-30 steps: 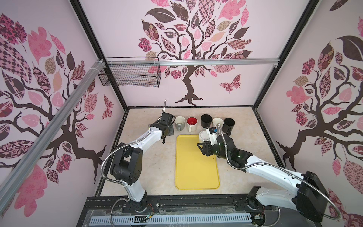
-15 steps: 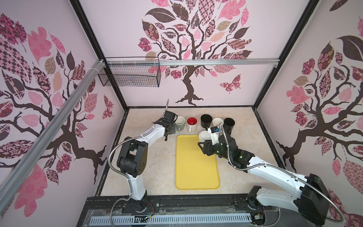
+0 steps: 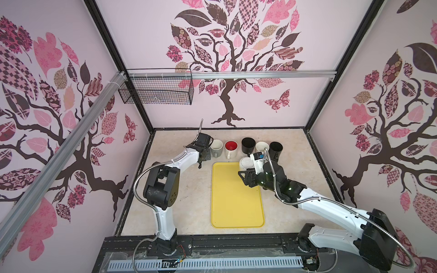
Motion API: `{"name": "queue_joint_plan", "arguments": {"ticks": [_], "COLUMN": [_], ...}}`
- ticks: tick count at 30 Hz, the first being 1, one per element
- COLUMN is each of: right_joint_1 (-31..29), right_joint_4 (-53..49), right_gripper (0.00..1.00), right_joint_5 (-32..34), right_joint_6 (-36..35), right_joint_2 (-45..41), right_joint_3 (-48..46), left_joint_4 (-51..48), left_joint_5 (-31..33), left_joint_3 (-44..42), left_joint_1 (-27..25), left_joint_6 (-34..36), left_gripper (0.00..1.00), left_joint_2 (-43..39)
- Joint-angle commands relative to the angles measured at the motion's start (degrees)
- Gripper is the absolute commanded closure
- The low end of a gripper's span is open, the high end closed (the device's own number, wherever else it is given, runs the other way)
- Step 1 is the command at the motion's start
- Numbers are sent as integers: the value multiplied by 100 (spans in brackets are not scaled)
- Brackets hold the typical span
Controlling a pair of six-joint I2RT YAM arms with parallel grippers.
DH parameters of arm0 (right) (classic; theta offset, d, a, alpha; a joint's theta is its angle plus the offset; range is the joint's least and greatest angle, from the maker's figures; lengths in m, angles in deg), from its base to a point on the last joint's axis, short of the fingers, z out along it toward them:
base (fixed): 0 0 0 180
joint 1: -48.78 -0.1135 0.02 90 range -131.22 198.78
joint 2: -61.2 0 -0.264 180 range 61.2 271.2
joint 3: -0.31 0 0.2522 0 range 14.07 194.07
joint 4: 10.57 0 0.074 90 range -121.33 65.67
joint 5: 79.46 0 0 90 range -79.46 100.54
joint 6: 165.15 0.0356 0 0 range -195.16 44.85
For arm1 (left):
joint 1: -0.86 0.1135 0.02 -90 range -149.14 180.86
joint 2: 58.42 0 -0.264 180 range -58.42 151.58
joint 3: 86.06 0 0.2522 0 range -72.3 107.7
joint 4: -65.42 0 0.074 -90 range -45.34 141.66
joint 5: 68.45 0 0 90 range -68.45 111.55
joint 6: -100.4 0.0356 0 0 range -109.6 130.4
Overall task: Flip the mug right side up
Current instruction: 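Lower the light blue mug upright beside the grey mug and open the left gripper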
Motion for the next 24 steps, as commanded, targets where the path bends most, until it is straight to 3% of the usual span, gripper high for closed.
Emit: {"name": "queue_joint_plan", "arguments": {"ticks": [1,24], "right_joint_1": [21,17], "right_joint_4": [-16,19], "right_gripper": [38,29], "right_joint_5": [78,-36], "right_joint_6": [-80,-89], "right_joint_2": [-46,139], "right_joint_3": [33,60], "left_joint_4": [387,374], "left_joint_5": [109,-93], "left_joint_3": [498,511], "left_joint_1": [32,52], "left_joint_6": [-13,15], "left_gripper": [100,98], "left_joint_2": [47,35]}}
